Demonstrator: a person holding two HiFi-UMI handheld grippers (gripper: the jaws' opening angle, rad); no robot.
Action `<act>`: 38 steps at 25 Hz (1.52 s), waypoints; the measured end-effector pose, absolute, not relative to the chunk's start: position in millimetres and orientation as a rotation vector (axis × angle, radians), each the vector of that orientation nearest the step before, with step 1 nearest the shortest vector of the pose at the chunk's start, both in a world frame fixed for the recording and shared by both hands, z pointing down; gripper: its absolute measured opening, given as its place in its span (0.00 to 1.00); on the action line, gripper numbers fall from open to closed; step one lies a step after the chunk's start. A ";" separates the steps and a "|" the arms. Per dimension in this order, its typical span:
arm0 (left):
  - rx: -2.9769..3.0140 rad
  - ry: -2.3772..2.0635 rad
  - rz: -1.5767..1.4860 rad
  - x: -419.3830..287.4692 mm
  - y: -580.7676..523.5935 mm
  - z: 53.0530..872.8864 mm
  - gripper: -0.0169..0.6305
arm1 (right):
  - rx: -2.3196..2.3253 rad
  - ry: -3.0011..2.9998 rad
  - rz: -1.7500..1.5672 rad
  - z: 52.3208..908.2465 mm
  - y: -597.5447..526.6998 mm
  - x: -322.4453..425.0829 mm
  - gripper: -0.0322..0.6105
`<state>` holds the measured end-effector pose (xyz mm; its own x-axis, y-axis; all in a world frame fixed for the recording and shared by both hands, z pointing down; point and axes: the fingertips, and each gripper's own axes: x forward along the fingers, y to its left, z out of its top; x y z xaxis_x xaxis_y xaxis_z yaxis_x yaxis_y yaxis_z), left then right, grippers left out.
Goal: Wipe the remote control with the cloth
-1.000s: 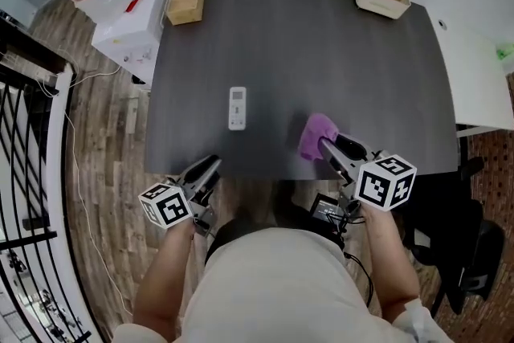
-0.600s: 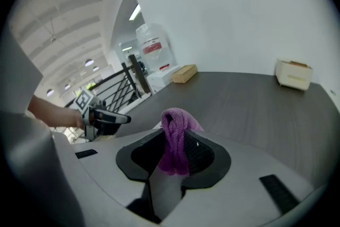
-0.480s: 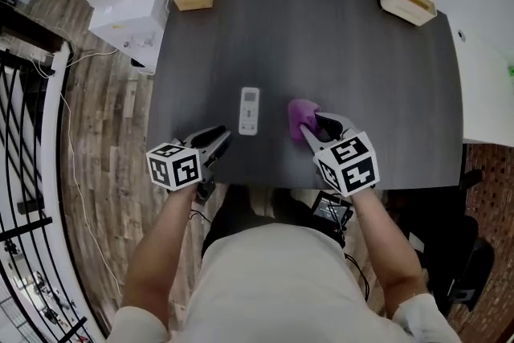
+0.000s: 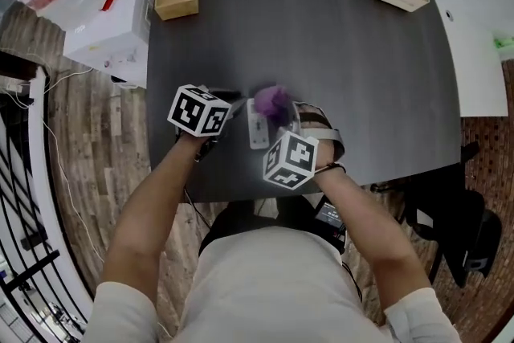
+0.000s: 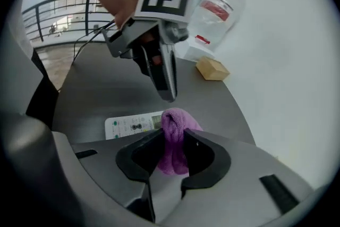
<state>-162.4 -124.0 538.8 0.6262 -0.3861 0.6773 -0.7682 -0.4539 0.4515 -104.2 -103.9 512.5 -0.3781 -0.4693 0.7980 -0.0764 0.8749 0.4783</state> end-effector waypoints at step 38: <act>2.155 -0.433 1.160 -113.2 -133.9 576.7 0.10 | 0.289 -1.804 -0.719 542.2 -37.7 -120.4 0.21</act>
